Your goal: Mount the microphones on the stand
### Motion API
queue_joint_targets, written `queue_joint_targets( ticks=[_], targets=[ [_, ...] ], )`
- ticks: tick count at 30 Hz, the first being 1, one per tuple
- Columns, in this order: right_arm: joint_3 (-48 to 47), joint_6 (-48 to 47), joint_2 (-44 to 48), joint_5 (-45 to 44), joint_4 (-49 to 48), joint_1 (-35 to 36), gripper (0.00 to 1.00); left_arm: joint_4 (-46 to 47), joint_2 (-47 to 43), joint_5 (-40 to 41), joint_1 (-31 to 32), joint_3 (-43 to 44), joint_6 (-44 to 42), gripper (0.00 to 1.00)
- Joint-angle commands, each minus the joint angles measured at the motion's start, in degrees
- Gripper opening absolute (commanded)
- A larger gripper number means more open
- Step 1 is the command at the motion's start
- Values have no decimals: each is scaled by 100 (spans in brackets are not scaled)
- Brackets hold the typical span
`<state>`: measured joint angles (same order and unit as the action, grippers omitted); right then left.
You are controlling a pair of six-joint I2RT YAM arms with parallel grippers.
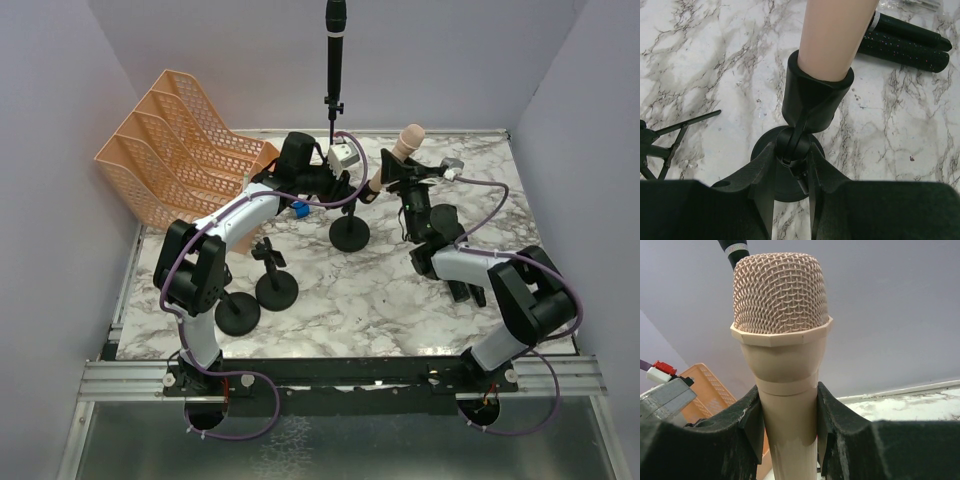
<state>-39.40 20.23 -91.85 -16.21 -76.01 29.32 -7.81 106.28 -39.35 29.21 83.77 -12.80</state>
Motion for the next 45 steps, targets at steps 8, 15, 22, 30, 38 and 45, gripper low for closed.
queue_joint_targets(
  ticks=[8, 15, 22, 30, 38, 45],
  targets=[
    [685, 24, -1339, 679, 1921, 730, 0, 168, 183, 257, 102, -183, 75, 0],
    [714, 115, -1529, 629, 1802, 742, 0, 166, 180, 270, 102, -211, 69, 0],
    [701, 101, -1605, 621, 1730, 768, 0, 170, 173, 279, 102, -213, 71, 0],
    [629, -10, -1588, 563, 1740, 768, 1, 170, 175, 288, 102, -211, 71, 0],
    [480, -156, -1440, 487, 1843, 768, 0, 167, 165, 323, 102, -212, 44, 0],
    [470, -182, -1628, 522, 1717, 768, 0, 171, 152, 319, 102, -222, 40, 0]
  ],
)
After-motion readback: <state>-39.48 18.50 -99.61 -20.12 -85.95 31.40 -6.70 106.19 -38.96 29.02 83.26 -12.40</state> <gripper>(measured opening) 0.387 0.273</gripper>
